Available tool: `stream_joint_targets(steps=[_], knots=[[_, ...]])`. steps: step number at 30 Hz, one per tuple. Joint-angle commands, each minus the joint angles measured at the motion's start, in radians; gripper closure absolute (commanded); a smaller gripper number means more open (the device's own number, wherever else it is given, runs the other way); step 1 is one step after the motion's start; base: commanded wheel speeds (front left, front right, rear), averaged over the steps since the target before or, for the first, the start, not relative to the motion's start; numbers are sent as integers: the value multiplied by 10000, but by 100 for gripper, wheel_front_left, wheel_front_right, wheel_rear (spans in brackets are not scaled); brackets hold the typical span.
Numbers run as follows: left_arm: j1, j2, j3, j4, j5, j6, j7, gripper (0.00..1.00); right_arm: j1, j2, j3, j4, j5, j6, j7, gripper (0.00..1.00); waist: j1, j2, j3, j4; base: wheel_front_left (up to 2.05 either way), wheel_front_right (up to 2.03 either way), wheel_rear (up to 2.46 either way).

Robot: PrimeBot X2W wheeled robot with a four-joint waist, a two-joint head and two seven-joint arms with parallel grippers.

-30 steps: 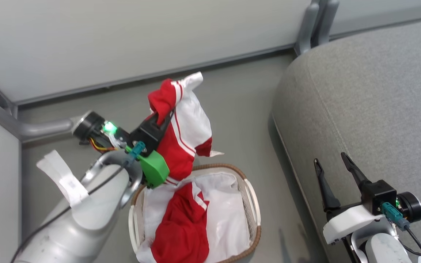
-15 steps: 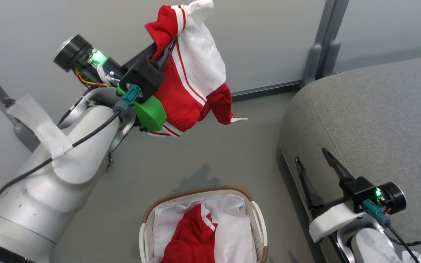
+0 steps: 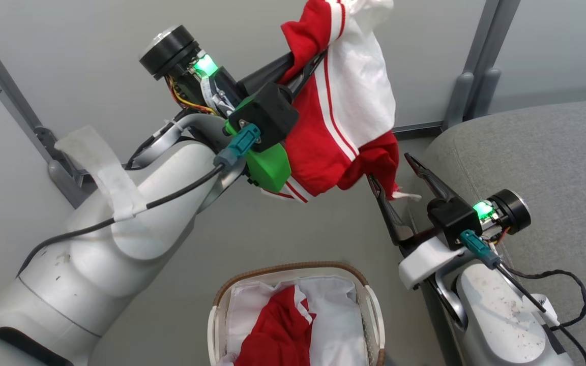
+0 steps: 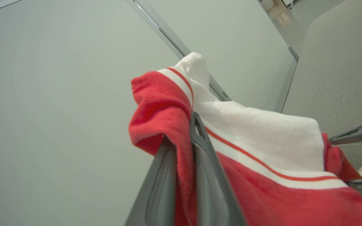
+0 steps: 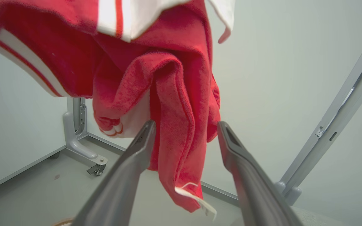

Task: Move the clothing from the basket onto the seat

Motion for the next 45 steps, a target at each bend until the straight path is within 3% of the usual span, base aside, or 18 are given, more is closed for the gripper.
stream_joint_targets(steps=[1, 8, 9, 10, 12, 13, 22, 23, 25, 26, 27, 39, 45], knots=[[-45, -7, -95, -182, -138, -20, 20, 100, -207, -45, -8, 131, -54, -3, -49, 0, 1, 0, -33, 126, 0, 0, 0], [321, 162, -518, -785, -449, -4, 126, 100, -767, -37, 233, 455, 22, -3, -49, 0, 1, 0, -76, 313, 0, 0, 0], [388, 169, -550, -850, -518, -4, 119, 100, -827, -37, 417, 578, 36, -3, -49, 9, 1, 0, -89, 330, 0, 0, 0], [458, 185, -584, -884, -582, -5, 119, 100, -927, -42, 582, 651, 64, -3, -49, 51, 1, 0, -99, 339, 0, 0, 0], [574, 225, -626, -906, -679, -5, 87, 100, -1061, -48, 803, 799, 139, -4, -49, 88, 1, 0, -118, 340, 0, 0, 0], [650, 238, -621, -888, -737, 4, 68, 100, -1088, -45, 883, 860, 159, -4, -49, 100, 1, 0, -128, 333, 0, 0, 0], [1475, 383, -362, -616, -1324, 378, -189, 100, -1006, -44, 964, 955, 176, -5, -49, 100, 1, 0, -208, 178, 0, 0, 0], [1573, 385, -324, -570, -1397, 427, -227, 80, -978, -42, 931, 949, 178, -5, -49, 100, 1, 0, -214, 160, 0, 0, 0], [1800, 384, -240, -470, -1539, 495, -319, 64, -916, -42, 857, 904, 204, -5, -49, 100, 1, 0, -227, 119, 0, 0, 0], [1939, 351, -192, -433, -1640, 538, -377, 51, -873, -44, 806, 872, 234, -5, -49, 100, 1, 0, -238, 98, 0, 0, 0], [2080, 313, -158, -400, -1751, 566, -429, 0, -835, -42, 764, 850, 247, -5, -49, 100, 1, 0, -246, 83, 0, 0, 0], [4201, -264, 915, 940, -2744, 1144, -866, 0, -558, -39, -70, 747, 169, -5, -49, 100, 1, 0, -177, -142, 0, 0, 0], [5402, -740, 2002, 804, -2592, 910, -857, 0, -427, -39, -453, 666, 54, -5, -49, 100, 1, 0, -131, -210, 0, 0, 0]])
